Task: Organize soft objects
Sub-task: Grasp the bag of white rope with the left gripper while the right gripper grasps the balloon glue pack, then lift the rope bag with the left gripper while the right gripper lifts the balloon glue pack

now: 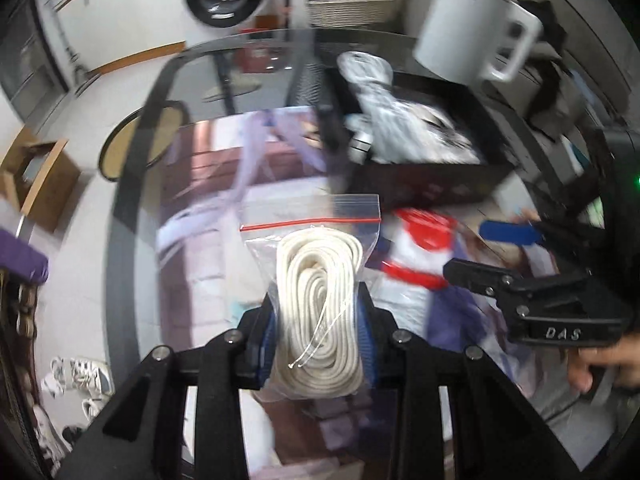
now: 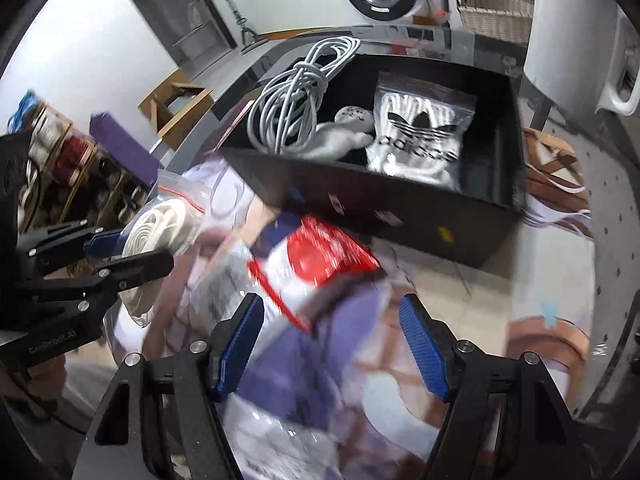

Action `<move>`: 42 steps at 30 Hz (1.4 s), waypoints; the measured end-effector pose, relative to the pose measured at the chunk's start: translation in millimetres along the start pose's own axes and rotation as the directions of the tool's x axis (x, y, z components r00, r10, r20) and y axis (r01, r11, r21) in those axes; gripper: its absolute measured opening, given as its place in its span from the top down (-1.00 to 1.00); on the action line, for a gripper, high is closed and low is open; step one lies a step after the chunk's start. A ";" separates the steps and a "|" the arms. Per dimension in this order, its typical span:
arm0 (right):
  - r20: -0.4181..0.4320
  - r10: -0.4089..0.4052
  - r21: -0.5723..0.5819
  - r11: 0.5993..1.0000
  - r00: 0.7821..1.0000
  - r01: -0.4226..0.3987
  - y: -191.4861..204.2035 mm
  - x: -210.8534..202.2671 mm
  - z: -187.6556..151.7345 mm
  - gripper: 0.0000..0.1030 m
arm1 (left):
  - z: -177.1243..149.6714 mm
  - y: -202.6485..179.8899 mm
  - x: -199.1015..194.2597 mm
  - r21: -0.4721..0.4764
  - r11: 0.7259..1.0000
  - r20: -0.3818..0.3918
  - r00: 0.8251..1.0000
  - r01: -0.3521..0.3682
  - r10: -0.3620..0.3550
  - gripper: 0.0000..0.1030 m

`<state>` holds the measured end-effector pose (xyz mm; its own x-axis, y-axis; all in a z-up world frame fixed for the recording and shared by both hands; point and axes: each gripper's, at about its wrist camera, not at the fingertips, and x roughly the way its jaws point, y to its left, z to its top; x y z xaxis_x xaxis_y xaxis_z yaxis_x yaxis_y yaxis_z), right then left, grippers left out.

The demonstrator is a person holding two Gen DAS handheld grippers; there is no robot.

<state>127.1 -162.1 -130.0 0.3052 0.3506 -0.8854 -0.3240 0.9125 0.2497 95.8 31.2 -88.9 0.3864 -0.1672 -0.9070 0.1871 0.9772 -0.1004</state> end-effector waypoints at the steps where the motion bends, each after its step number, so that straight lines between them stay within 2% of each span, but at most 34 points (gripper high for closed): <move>1: 0.001 0.002 0.012 1.000 1.000 -0.002 1.8 3.4 3.4 -0.40 | 2.1 -0.1 6.7 -0.010 1.000 -0.004 1.000 -0.010 0.010 0.37; 3: -0.008 0.015 0.026 1.000 1.000 -0.015 8.2 13.7 12.4 -0.39 | 2.8 4.7 13.3 -0.022 1.000 -0.018 1.000 -0.021 0.021 0.37; 6: -0.008 -0.010 0.022 1.000 1.000 0.010 19.1 25.4 19.2 -0.39 | 5.9 -3.8 27.2 -0.026 0.999 -0.034 0.999 -0.020 0.019 0.37; 10: -0.019 -0.066 -0.052 0.997 0.998 0.065 29.1 36.7 19.8 -0.38 | 5.3 -12.6 32.7 -0.007 1.000 -0.046 0.999 -0.026 0.025 0.36; 11: -0.009 -0.078 -0.079 0.994 0.997 0.077 29.8 36.8 18.5 -0.25 | 5.8 -13.9 32.8 -0.007 1.000 -0.044 0.999 -0.023 0.023 0.36; 12: -0.006 -0.095 -0.098 0.991 0.995 0.094 29.5 36.4 17.2 -0.03 | 5.0 -15.6 31.7 -0.009 1.000 -0.043 0.999 -0.020 0.020 0.36; 13: -0.004 -0.122 -0.117 0.986 0.993 0.121 27.9 34.2 16.2 0.00 | 5.0 -16.5 32.0 -0.010 1.000 -0.045 0.999 -0.016 0.016 0.36; 18: -0.030 -0.128 -0.137 0.983 0.991 0.122 7.1 21.3 0.0 0.02 | 7.2 -25.1 34.7 -0.015 1.000 -0.056 0.998 0.025 -0.026 0.36; 22: -0.069 -0.120 -0.167 0.980 0.990 0.107 -4.5 7.5 -22.9 0.01 | 0.3 -47.5 41.4 0.012 0.997 -0.095 0.993 0.076 -0.074 0.36; 25: -0.068 -0.133 -0.195 0.974 0.989 0.117 -5.2 2.2 -35.6 0.01 | -1.3 -62.1 44.9 0.052 0.997 -0.100 0.994 0.054 -0.049 0.29; 30: -0.075 -0.141 -0.189 0.974 0.987 0.125 -4.7 7.2 -37.9 0.00 | 1.6 -75.5 56.6 0.080 0.997 -0.110 0.994 0.015 -0.006 0.14; 32: -0.073 -0.140 -0.198 0.972 0.987 0.123 -3.3 8.2 -38.4 0.00 | 1.7 -80.4 57.1 0.099 0.995 -0.106 0.994 0.003 0.008 0.17; 34: -0.067 -0.147 -0.216 0.968 0.987 0.130 0.9 10.0 -38.6 0.00 | 1.6 -82.3 56.1 0.104 0.994 -0.102 0.995 0.011 0.000 0.32; 42: -0.017 -0.148 -0.243 0.960 0.989 0.140 13.3 3.0 -37.1 0.03 | 1.6 -76.7 47.9 0.102 0.994 -0.076 0.997 0.028 -0.021 0.35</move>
<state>90.5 -156.7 -143.9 0.3350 0.2079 -0.9190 -0.4863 0.8736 0.0203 101.4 -52.0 -124.0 0.3127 -0.1768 -0.9332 0.2892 0.9536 -0.0837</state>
